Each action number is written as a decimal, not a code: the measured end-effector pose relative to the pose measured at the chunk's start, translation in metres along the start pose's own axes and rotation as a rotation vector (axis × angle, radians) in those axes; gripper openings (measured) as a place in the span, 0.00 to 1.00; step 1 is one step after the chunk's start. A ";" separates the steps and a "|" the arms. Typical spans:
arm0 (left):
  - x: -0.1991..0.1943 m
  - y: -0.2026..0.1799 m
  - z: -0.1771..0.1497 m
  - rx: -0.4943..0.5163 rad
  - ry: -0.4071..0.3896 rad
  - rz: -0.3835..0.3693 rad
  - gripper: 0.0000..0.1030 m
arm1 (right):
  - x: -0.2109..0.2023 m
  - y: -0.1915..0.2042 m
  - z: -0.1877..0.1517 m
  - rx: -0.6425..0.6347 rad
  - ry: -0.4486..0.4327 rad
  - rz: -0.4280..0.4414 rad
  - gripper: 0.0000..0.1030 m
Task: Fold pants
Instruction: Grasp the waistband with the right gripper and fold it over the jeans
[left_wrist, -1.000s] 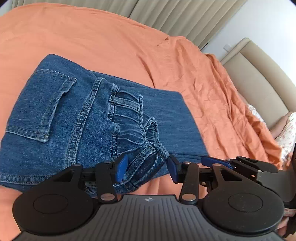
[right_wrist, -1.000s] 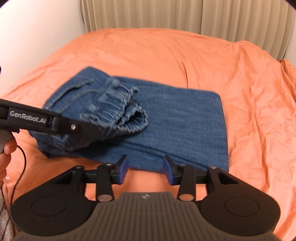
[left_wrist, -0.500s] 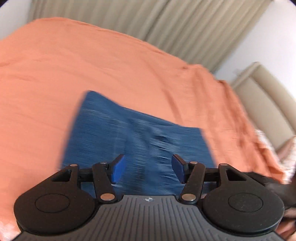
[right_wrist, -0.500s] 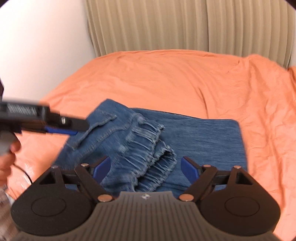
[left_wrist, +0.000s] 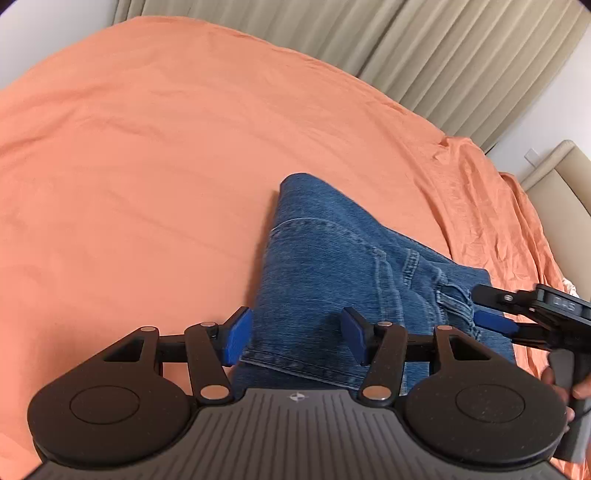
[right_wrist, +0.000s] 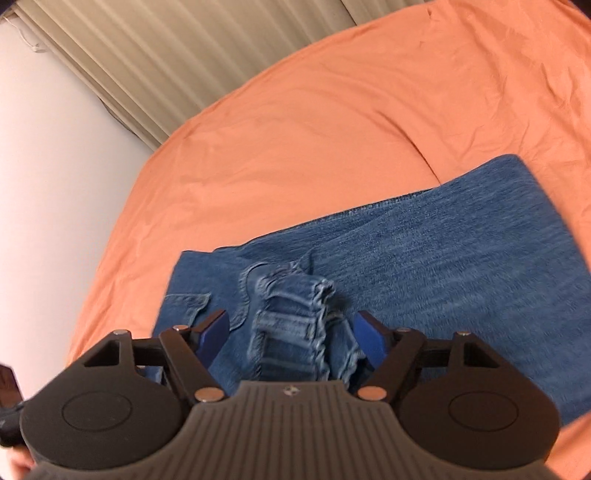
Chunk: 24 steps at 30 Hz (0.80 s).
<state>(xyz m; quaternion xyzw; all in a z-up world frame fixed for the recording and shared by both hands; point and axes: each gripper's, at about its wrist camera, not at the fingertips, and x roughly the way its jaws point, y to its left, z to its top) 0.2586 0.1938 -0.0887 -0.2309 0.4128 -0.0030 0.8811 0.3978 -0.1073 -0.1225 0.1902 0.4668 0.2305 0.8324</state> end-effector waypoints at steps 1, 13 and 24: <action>0.001 0.003 -0.001 -0.009 0.000 -0.008 0.63 | 0.000 0.000 0.000 0.000 0.000 0.000 0.69; -0.008 -0.001 -0.002 0.025 0.001 -0.036 0.61 | -0.039 0.044 0.003 -0.168 -0.101 0.070 0.07; 0.003 -0.026 -0.015 0.207 0.104 0.035 0.60 | -0.068 -0.022 -0.025 0.185 -0.074 0.088 0.03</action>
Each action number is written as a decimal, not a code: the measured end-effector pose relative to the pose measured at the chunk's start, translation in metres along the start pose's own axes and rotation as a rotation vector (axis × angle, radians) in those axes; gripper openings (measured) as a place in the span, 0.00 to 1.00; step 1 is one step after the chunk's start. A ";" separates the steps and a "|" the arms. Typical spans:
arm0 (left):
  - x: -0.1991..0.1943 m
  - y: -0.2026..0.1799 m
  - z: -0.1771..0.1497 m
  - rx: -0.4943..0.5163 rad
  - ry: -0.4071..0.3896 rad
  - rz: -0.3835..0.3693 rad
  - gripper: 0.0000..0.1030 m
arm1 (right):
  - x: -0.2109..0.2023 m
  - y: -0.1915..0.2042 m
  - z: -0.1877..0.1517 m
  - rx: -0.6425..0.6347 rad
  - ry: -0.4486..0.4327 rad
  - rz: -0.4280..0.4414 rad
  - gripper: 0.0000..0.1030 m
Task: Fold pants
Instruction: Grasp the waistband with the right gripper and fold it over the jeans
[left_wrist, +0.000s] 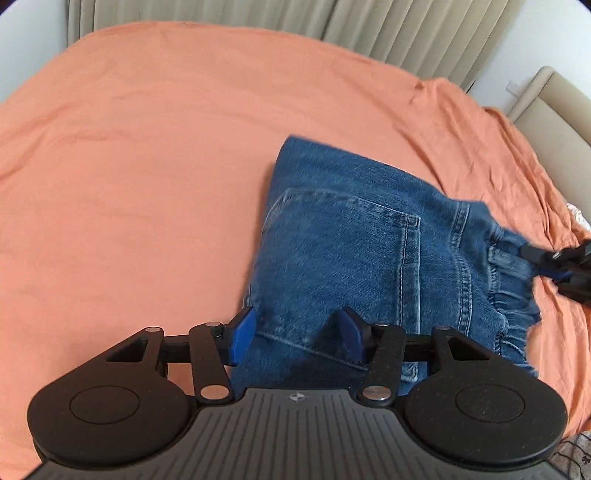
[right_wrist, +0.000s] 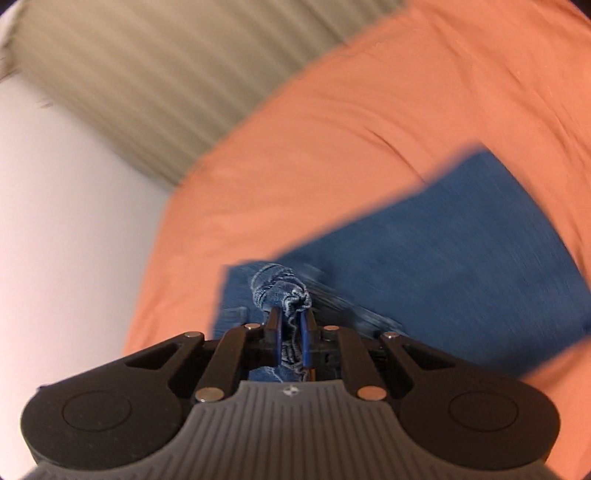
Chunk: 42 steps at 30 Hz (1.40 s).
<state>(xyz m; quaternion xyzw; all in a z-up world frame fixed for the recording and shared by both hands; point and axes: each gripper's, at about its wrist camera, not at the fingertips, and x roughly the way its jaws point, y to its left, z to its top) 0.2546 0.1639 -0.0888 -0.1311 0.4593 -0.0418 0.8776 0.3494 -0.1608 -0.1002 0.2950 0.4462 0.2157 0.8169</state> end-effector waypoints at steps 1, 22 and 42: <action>0.001 0.001 -0.001 -0.003 0.004 0.002 0.61 | 0.006 -0.011 -0.002 0.021 0.010 -0.016 0.03; -0.004 -0.001 0.001 -0.015 -0.072 -0.040 0.60 | 0.047 0.010 0.010 -0.075 0.082 0.103 0.16; 0.000 -0.023 0.039 0.012 -0.148 -0.092 0.60 | 0.034 -0.009 0.118 -0.143 -0.013 -0.236 0.14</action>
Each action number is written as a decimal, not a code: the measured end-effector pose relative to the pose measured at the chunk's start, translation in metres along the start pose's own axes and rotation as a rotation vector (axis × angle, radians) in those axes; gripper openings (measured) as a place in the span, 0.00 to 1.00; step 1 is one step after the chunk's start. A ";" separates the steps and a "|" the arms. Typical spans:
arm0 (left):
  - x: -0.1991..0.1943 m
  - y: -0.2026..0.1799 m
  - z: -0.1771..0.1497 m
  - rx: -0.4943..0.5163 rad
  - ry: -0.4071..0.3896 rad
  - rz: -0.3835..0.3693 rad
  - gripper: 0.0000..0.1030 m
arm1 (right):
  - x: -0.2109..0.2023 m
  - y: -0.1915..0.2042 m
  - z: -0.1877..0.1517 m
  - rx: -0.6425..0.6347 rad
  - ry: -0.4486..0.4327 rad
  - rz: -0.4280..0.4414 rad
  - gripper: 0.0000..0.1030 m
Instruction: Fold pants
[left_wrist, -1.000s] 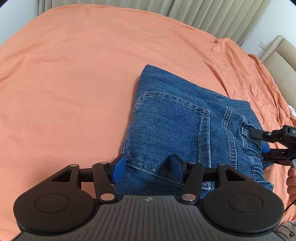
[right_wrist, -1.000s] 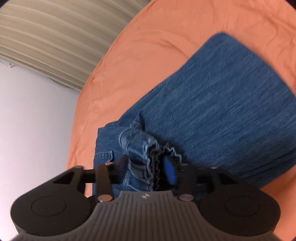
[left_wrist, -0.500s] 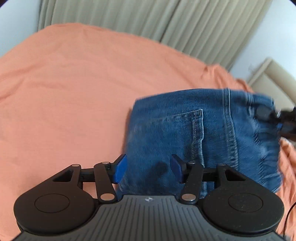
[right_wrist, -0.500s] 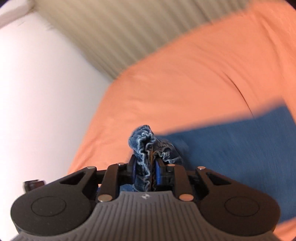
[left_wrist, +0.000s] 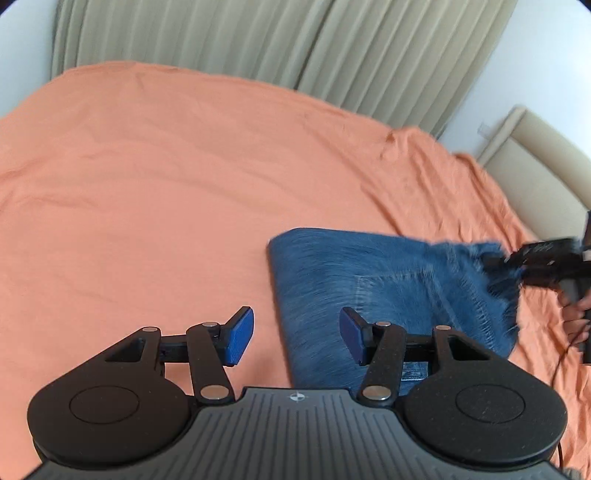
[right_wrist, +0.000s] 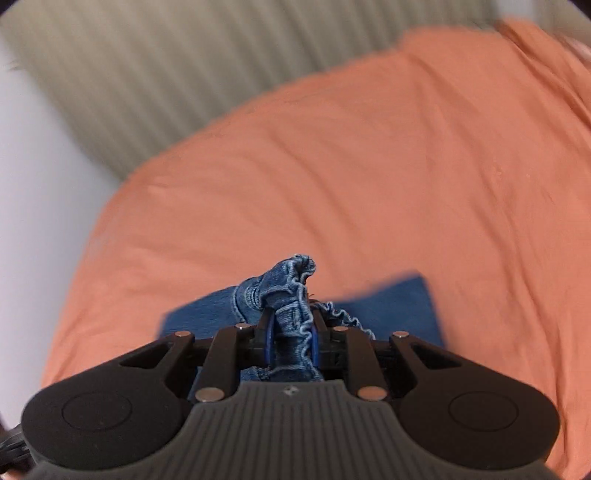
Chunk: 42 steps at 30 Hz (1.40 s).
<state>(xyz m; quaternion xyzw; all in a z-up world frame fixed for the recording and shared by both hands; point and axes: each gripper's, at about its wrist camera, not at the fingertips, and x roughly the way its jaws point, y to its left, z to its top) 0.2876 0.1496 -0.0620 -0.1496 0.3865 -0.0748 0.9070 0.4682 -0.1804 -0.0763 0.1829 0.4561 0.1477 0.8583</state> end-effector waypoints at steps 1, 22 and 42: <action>0.005 -0.001 -0.001 0.012 0.010 0.004 0.60 | 0.025 -0.031 -0.011 0.068 0.025 -0.027 0.13; 0.098 -0.041 0.001 0.162 0.089 0.118 0.60 | 0.064 -0.109 -0.026 0.133 0.025 0.062 0.25; -0.014 -0.060 -0.034 0.095 0.035 0.089 0.60 | -0.048 -0.156 -0.140 0.486 -0.071 0.251 0.65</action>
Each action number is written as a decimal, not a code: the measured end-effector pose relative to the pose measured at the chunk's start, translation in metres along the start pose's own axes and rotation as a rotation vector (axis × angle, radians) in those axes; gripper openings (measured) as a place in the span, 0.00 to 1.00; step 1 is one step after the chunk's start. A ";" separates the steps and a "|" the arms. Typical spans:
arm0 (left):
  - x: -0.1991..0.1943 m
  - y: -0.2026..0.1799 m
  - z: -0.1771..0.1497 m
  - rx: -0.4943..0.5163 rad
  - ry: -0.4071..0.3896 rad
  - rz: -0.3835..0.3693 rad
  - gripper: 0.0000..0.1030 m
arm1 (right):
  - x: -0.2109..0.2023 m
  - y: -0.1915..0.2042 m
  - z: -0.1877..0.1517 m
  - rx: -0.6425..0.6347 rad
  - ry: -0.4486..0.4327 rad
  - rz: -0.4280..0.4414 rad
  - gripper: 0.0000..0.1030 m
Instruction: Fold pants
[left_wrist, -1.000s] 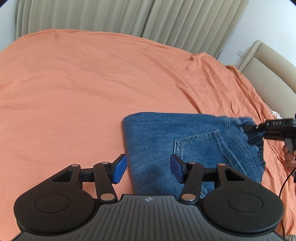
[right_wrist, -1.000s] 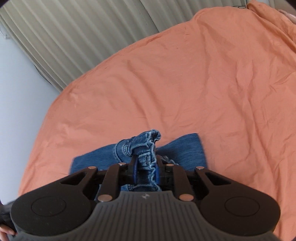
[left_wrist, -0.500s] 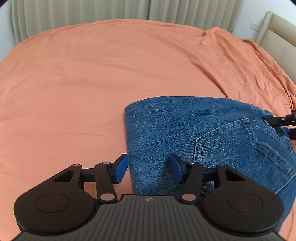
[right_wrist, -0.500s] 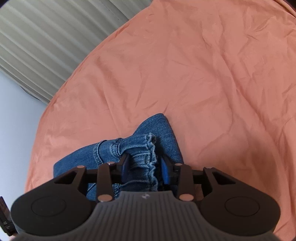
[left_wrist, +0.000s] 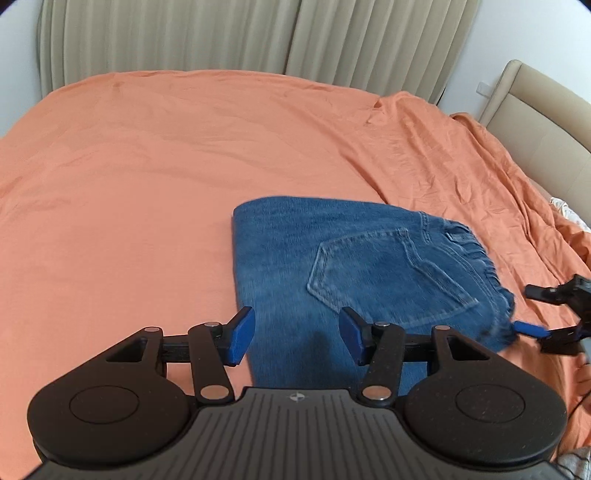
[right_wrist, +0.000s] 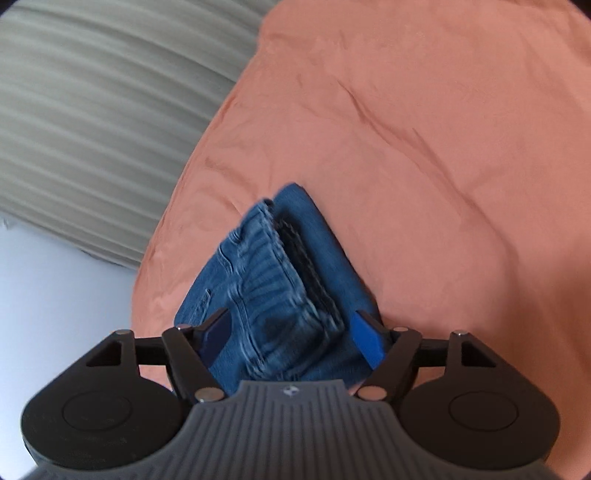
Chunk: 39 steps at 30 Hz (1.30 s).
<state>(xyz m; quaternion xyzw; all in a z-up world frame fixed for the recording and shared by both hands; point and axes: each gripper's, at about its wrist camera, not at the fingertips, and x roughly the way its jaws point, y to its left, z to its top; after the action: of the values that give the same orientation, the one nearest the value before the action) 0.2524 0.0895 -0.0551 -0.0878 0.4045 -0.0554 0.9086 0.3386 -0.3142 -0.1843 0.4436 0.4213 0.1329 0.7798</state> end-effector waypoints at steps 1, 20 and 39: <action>-0.003 -0.001 -0.003 -0.002 0.004 0.003 0.60 | 0.002 -0.006 -0.004 0.039 0.006 0.019 0.65; 0.004 -0.042 -0.093 0.314 0.087 0.168 0.66 | 0.026 -0.004 -0.018 -0.136 -0.108 -0.032 0.12; 0.027 -0.033 -0.097 0.303 0.208 0.196 0.21 | 0.049 -0.002 -0.025 -0.215 -0.113 -0.155 0.07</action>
<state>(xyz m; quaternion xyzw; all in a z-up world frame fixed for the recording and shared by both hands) 0.1970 0.0412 -0.1316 0.0960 0.4896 -0.0358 0.8659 0.3487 -0.2727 -0.2185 0.3305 0.3929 0.0913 0.8533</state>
